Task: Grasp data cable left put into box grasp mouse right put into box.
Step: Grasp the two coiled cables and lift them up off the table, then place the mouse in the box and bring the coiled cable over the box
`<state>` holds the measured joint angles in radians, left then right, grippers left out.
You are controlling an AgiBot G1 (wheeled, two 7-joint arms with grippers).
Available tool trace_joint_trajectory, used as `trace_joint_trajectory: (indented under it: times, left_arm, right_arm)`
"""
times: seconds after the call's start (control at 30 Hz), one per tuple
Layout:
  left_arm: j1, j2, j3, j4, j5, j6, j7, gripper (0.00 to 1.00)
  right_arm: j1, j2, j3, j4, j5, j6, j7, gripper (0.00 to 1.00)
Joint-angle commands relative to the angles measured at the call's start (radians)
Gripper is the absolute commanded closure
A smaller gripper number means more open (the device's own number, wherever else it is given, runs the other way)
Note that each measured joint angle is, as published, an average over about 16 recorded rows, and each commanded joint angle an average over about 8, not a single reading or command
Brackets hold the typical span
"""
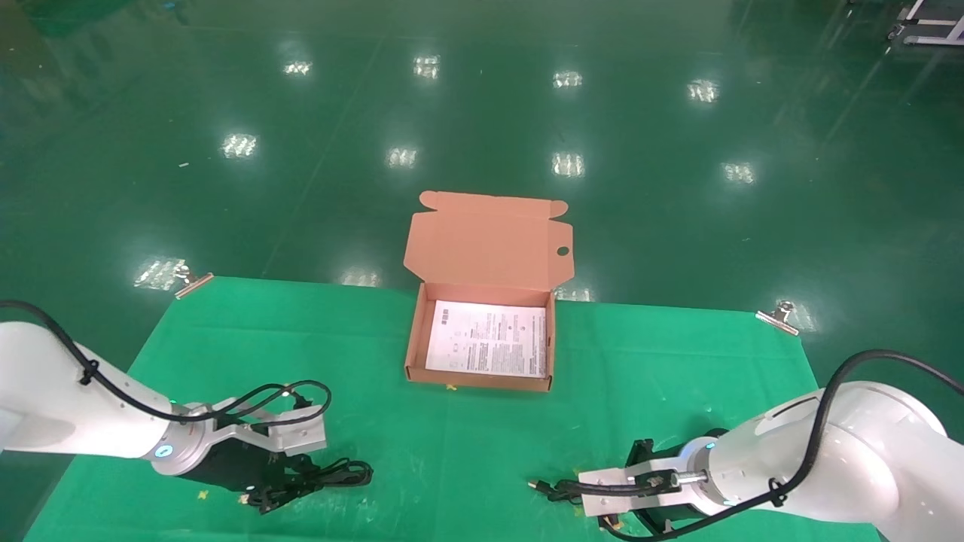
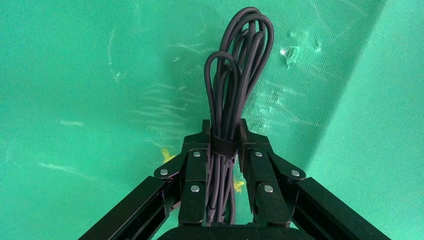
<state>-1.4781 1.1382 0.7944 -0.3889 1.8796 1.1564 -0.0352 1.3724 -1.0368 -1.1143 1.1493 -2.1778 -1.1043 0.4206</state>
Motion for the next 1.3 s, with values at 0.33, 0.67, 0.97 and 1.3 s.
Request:
trace_joint_trajectory:
  times: [0.33, 0.67, 0.97, 1.3]
  left_arm:
    - [-0.005, -0.002, 0.001, -0.007, 0.003, -0.001, 0.003, 1.0]
    - [-0.053, -0.052, -0.003, -0.179, 0.035, -0.053, -0.005, 1.0]
    - [-0.071, -0.111, -0.028, -0.502, 0.092, -0.131, -0.17, 1.0]
    - [-0.109, -0.094, -0.06, -0.659, 0.196, -0.243, -0.342, 1.0]
  right_arm:
    - [0.006, 0.006, 0.006, 0.004, 0.003, 0.0, 0.006, 1.0]
    - [0.145, 0.099, 0.106, 0.128, -0.04, 0.018, 0.127, 1.0]
    - [0.317, 0.005, 0.176, 0.088, -0.121, 0.124, 0.163, 1.0]
    - [0.448, -0.217, 0.189, -0.193, -0.076, 0.324, 0.004, 1.0]
